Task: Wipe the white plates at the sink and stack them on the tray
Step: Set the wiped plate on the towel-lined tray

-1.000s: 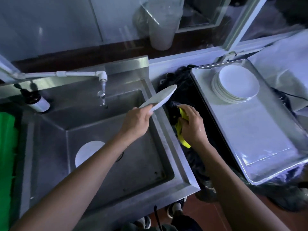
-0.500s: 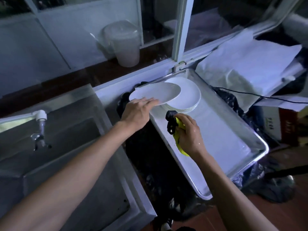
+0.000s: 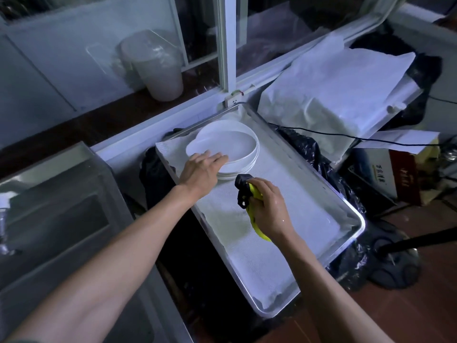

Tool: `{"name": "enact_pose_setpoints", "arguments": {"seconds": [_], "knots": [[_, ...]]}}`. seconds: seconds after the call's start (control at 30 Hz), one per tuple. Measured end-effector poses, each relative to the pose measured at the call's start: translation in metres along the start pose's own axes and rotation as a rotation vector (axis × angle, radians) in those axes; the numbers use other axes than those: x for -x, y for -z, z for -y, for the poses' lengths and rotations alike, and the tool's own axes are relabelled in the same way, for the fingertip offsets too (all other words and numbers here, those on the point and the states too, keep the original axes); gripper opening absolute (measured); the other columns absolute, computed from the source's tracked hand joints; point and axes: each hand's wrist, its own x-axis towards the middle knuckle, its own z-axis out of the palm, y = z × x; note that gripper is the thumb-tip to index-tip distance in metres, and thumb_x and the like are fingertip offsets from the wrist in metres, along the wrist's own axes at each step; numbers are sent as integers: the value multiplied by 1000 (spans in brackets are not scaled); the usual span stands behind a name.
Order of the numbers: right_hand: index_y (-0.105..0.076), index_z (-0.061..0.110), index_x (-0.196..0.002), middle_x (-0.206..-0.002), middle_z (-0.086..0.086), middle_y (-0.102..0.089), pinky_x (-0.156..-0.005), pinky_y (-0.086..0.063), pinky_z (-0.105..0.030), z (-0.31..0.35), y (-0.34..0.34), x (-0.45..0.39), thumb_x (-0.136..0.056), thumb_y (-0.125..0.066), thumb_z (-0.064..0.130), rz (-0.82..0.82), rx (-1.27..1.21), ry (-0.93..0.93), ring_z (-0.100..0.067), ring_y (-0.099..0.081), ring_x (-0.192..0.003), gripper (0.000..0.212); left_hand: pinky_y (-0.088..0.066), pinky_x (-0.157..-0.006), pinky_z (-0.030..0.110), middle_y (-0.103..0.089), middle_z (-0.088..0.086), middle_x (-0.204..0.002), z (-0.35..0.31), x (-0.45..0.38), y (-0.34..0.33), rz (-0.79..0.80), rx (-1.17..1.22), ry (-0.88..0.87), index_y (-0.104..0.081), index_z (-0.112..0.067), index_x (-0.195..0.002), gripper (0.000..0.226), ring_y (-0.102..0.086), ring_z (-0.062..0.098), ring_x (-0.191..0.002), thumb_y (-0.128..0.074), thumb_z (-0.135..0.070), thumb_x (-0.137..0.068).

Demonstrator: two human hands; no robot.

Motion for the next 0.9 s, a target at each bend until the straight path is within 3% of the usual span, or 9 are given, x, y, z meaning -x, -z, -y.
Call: {"name": "enact_pose_setpoints", "arguments": {"seconds": [0.13, 0.23, 0.33, 0.4, 0.5, 0.7, 0.9], "knots": [[-65, 12, -125, -132, -5, -63, -99, -45, -47, -13, 1, -6, -81, -61, -4, -15, 8, 16, -35, -56, -116, 48, -61, -72, 44, -76, 13, -109, -1, -7, -18, -7, -74, -51, -75, -7, -113, 58, -73, 38, -87, -28, -4, -79], [-65, 12, -124, -131, -5, -63, -98, -46, -49, -19, 1, -11, -81, -61, -5, -6, 1, 19, -34, -56, -116, 47, -56, -86, 49, -69, 17, -126, 2, -15, -29, 76, -129, -33, -68, -6, -127, 50, -67, 44, -109, -48, 5, -82], [-66, 10, -123, -129, -6, -64, -96, -47, -49, -24, 0, -15, -80, -60, -5, -4, -11, 32, -34, -57, -114, 46, -36, -112, 52, -42, 11, -158, 6, -21, -40, 265, -164, 24, -40, -16, -153, 65, -40, 41, -142, -47, 2, -91], [-66, 10, -124, -130, -5, -63, -97, -46, -49, -27, -1, -17, -82, -60, -5, 6, -7, 18, -33, -55, -116, 45, -24, -120, 50, -25, 6, -166, 7, -25, -45, 347, -204, 33, -21, -20, -160, 72, -24, 37, -150, -42, -2, -94], [-64, 12, -127, -133, -4, -62, -99, -45, -49, -33, -3, -19, -83, -61, -4, 37, -5, 0, -33, -54, -118, 46, -16, -124, 52, -12, 5, -169, 5, -28, -51, 410, -219, 44, -9, -21, -161, 75, -12, 37, -154, -43, -6, -96], [-64, 12, -128, -135, -4, -61, -101, -44, -48, -39, -5, -21, -84, -61, -4, 61, 0, -32, -33, -54, -121, 48, -10, -125, 55, -5, 4, -170, 9, -26, -59, 478, -180, 61, -8, -21, -162, 72, -2, 37, -155, -43, -11, -99], [-63, 16, -129, -136, -1, -60, -100, -44, -52, -40, -13, -17, -85, -59, -3, 79, 11, -60, -32, -53, -122, 49, -15, -123, 58, -15, 4, -168, 9, -24, -59, 454, -151, 85, -21, -21, -159, 58, -9, 33, -155, -40, -19, -104]]}}
